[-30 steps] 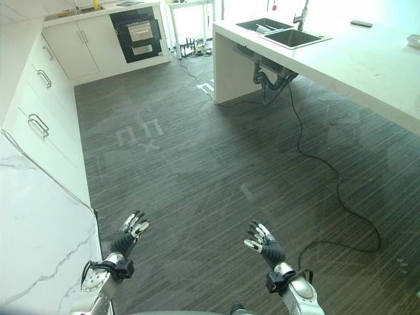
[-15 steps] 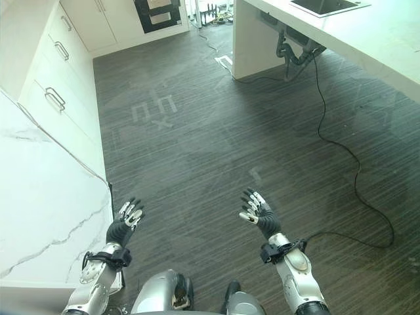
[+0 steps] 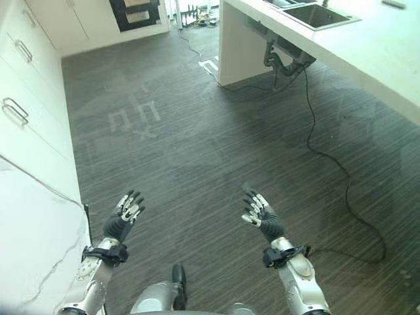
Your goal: Place the dishes in the dishwasher.
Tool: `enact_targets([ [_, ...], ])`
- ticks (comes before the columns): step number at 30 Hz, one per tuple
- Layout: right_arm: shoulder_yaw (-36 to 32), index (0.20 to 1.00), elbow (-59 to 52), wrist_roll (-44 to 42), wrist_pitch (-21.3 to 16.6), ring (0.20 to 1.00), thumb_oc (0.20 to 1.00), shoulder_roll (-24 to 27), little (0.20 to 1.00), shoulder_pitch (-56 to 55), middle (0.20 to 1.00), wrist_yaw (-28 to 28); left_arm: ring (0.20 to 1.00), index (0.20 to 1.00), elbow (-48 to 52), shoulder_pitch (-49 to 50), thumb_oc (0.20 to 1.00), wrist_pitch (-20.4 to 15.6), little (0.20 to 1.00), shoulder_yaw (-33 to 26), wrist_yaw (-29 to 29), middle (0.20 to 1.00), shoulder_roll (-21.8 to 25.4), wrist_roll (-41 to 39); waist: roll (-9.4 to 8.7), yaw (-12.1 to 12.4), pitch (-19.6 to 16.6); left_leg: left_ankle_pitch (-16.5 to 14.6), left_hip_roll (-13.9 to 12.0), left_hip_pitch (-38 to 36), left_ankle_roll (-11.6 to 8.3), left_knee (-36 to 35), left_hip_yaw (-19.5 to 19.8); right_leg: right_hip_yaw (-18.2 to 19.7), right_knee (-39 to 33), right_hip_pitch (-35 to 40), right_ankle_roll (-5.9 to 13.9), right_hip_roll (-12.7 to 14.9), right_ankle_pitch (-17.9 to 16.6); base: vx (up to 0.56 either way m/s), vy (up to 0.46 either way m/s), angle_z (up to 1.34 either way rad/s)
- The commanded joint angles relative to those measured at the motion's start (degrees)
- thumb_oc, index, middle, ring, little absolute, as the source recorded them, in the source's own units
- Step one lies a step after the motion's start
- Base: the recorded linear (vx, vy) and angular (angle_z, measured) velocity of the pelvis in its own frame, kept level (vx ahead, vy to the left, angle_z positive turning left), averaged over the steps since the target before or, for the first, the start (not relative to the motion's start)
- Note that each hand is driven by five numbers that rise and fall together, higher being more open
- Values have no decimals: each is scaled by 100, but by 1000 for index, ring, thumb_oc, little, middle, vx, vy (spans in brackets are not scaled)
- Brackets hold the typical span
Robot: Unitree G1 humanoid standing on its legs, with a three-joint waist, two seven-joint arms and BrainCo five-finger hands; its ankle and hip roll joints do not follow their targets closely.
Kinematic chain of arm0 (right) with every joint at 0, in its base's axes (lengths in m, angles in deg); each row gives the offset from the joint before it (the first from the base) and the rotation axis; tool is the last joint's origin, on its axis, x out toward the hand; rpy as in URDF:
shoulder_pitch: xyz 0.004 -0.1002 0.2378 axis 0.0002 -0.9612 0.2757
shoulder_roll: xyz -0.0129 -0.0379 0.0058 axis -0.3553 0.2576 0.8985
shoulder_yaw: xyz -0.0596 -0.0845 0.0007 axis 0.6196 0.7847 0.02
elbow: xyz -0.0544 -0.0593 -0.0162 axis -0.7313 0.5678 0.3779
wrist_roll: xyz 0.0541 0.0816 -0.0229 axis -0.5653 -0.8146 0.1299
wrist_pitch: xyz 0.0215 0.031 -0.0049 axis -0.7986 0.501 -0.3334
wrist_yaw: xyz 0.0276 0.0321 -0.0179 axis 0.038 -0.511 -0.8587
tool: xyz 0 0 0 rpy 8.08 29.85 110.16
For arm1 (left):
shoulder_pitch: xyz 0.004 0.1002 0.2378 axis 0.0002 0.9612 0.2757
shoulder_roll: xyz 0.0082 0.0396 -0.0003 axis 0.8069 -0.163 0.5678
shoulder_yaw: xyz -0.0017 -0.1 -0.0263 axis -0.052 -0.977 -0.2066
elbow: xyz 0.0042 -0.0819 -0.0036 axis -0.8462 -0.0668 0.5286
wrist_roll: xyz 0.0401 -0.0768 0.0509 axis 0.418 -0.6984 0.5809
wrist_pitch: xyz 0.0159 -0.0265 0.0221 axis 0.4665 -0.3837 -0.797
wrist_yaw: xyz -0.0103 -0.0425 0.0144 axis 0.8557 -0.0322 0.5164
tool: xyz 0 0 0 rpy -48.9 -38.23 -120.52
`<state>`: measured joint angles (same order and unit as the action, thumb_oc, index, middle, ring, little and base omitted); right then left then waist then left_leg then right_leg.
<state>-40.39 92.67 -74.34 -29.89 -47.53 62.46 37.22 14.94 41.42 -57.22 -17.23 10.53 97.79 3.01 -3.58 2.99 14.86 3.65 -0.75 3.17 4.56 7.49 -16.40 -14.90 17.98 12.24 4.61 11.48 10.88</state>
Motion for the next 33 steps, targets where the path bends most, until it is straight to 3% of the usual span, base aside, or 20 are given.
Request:
enact_targets([
  [1, -183, 1000, -444, -70, -217, 1000, 1000, 46, 1000, -1, 1000, 264, 1000, 1000, 532, 104, 1000, -300, 1000, 126, -7, 1000, 391, 355, 221, 25, -421, -690, 261, 8, 56, -388, 144, 88, 2177, -364, 676, 47, -848, 278, 474, 57],
  [2, -123, 1000, -459, -10, -201, 1000, 1000, 18, 1000, 3, 1000, 266, 1000, 1000, 560, 87, 1000, -290, 1000, 143, 92, 1000, 414, 327, 261, -2, -406, -736, 318, -144, 127, -487, 121, 110, 2587, -641, 674, 130, -980, 243, 365, 56],
  [4, -58, 1000, -456, 52, -235, 1000, 1000, 37, 1000, 30, 1000, 249, 1000, 1000, 580, 77, 1000, -305, 1000, 135, 155, 1000, 435, 250, 369, -53, -353, -685, 235, -245, 142, -536, 47, 17, 2514, -978, 520, -65, -968, 78, 102, 13],
  [7, -90, 1000, -455, -27, -271, 1000, 1000, 156, 1000, 72, 1000, 196, 1000, 1000, 679, -9, 1000, -193, 1000, 114, 122, 1000, 481, 196, 401, -289, -184, -765, 292, -600, 65, -630, 275, -13, 1564, -1560, 379, -526, -672, 170, -25, -16],
  [8, -178, 1000, -431, -125, -231, 1000, 1000, 223, 1000, 80, 1000, 78, 1000, 1000, 727, -95, 1000, -45, 1000, 110, 109, 1000, 492, 321, 359, -433, -96, -886, 326, -820, -6, -670, 401, -61, 449, -1828, 343, -492, -847, 320, -96, 3],
  [11, -307, 1000, -354, -167, -248, 1000, 1000, 247, 1000, 64, 1000, -140, 1000, 1000, 769, -157, 1000, 0, 1000, 239, 185, 1000, 491, 407, 204, -700, 63, -1336, 482, -1305, -32, -688, 582, 53, -725, -2405, 596, -153, -1724, 356, -97, 19],
  [14, -346, 1000, -375, -187, -235, 1000, 1000, 192, 1000, 28, 1000, -127, 1000, 1000, 836, -110, 1000, -44, 1000, 310, 169, 1000, 471, 468, 189, -726, 87, -1565, 492, -1505, -40, -640, 606, -74, -942, -2481, 647, -35, -1873, 269, -75, 19],
  [17, -337, 1000, -344, -223, -324, 1000, 1000, 161, 1000, 19, 1000, -107, 1000, 1000, 867, -6, 1000, -184, 1000, 342, 106, 1000, 464, 609, 191, -700, 23, -1790, 482, -1581, -56, -383, 540, -218, -1018, -2241, 585, -13, -1760, 296, -119, 15],
  [19, -310, 1000, -347, -236, -368, 1000, 1000, 173, 1000, 19, 1000, -77, 1000, 1000, 872, 5, 1000, -174, 1000, 342, 93, 1000, 475, 610, 194, -741, -78, -1951, 480, -1579, -73, -109, 599, -104, -1008, -2169, 488, -76, -1642, 340, -162, 37],
  [21, -271, 1000, -354, -223, -378, 1000, 1000, 224, 1000, 44, 1000, -80, 1000, 1000, 908, 84, 1000, -160, 1000, 298, 49, 1000, 444, 610, 264, -795, -252, -2123, 357, -1678, -229, 327, 609, -12, -813, -2096, 247, -244, -1347, 456, -217, 55],
  [25, -174, 1000, -335, -290, -267, 1000, 1000, 349, 1000, 186, 1000, -89, 1000, 1000, 972, 113, 1000, -122, 1000, 220, 69, 1000, 346, 413, 425, -761, -437, -1144, 4, -1436, -722, 1766, 668, -124, -621, -1880, -264, -593, -739, 302, -208, -4],
  [28, -107, 1000, -197, -157, -309, 1000, 1000, 411, 1000, 248, 1000, -209, 1000, 1000, 876, 99, 1000, -113, 1000, 144, 1, 1000, 245, 245, 331, -636, -429, -669, -200, -477, -847, 3855, 652, -142, -500, -1577, -610, -624, -354, 310, -265, -49],
  [29, -111, 1000, -173, -135, -302, 1000, 1000, 441, 1000, 288, 1000, -177, 1000, 1000, 822, 83, 1000, -59, 1000, 140, -86, 1000, 203, 280, 287, -576, -366, -642, -423, 55, -791, 4410, 578, -120, -499, -1388, -720, -649, -236, 267, -204, -49],
  [31, -101, 1000, -119, -305, -291, 1000, 1000, 475, 1000, 383, 1000, -118, 1000, 1000, 728, 23, 1000, -168, 1000, 248, -120, 1000, 168, 393, 278, -489, -242, -726, -420, 515, -639, 4123, 573, 9, -590, -1098, -718, -727, -202, 232, -63, -35],
  [33, -65, 1000, -64, -522, -204, 1000, 1000, 455, 1000, 497, 1000, -110, 1000, 1000, 750, 6, 1000, -339, 1000, 351, -15, 1000, 174, 378, 299, -413, -156, -708, -354, 541, -575, 2774, 458, 223, -769, -859, -616, -852, -177, 285, 79, -62],
])
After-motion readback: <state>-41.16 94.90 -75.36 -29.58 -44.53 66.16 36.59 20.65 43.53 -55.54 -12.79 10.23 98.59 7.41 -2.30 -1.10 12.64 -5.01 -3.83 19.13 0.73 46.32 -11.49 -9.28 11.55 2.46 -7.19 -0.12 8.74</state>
